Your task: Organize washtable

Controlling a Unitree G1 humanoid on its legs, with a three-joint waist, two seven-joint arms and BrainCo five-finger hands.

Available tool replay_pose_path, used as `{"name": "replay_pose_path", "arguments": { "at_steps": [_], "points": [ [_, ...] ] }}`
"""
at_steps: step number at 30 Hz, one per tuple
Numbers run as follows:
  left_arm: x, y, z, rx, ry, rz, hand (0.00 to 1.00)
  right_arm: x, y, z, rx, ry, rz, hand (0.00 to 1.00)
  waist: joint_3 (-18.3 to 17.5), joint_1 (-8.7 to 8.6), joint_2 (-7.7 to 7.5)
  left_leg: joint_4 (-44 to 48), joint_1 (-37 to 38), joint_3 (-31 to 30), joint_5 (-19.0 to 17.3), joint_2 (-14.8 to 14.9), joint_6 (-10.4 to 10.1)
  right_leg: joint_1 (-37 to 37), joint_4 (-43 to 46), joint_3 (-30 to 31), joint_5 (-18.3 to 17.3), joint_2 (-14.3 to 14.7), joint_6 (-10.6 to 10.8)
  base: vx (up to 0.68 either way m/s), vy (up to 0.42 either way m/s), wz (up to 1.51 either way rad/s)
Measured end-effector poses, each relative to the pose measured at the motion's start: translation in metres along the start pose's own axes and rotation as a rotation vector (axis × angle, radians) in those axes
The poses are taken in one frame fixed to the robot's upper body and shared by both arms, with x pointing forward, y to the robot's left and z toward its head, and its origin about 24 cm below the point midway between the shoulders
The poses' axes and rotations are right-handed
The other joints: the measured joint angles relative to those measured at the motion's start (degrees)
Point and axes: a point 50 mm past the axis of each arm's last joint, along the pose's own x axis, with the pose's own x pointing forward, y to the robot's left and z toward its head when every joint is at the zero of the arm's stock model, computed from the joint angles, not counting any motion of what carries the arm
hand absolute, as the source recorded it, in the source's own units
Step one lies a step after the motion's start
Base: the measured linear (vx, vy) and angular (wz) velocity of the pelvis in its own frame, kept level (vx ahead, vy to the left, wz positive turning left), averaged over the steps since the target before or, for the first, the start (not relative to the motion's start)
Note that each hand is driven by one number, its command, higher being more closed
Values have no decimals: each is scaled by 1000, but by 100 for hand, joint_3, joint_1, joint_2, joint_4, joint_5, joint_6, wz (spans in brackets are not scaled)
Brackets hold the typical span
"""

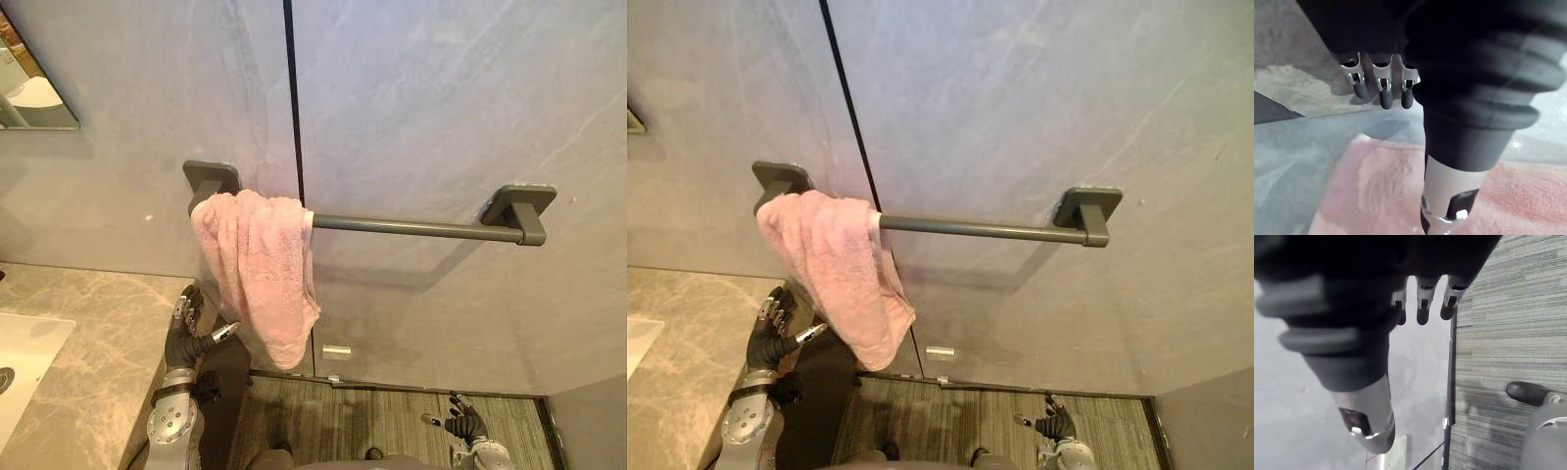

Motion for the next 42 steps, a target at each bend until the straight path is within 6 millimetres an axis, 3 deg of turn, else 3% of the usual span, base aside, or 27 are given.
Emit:
{"name": "replay_pose_path", "arguments": {
  "at_steps": [5, 13, 20, 29, 30, 42],
  "points": [
    [0, 1, 1, -21, -2, 7, 0, 0, -1, 7, -1, -31, -3, 0, -3, -2, -2, -3, -3, -11, 0, -4, 0, -1, 0, -6, -4, -2, 6, 0, 0, 0],
    [2, 4, 18, -74, -97, 12, 0, 0, -3, 8, -15, -34, -3, 0, -9, -4, -1, -6, -7, -23, 0, -15, 0, -2, -1, -14, -7, -10, 9, 0, 0, 0],
    [2, -7, 35, -86, -175, -80, 0, 1, -2, 9, -67, -37, 8, 0, -67, -12, 38, -20, -11, -18, 0, -18, 0, -15, -7, -7, -7, -12, 9, 0, 0, 0],
    [3, -9, 37, -46, -178, -135, 0, 3, -7, 16, -91, -53, 0, 0, -106, -2, 85, -23, -8, -5, 1, -19, 1, -20, -5, 12, -5, -11, 8, 0, 0, 0],
    [3, -8, 37, -37, -179, -139, 100, 3, -7, 16, -91, -55, 0, 0, -107, -1, 85, -24, -8, -1, 1, -19, 1, -21, -5, 15, -4, -11, 8, 0, 0, 0],
    [4, -23, 38, 21, -185, -252, 100, 4, -8, 18, -96, -58, 0, 0, -251, -49, 80, -117, 28, 151, 1, -23, 4, -64, -23, 160, 8, -6, 2, 11, 2, -6]
  ]
}}
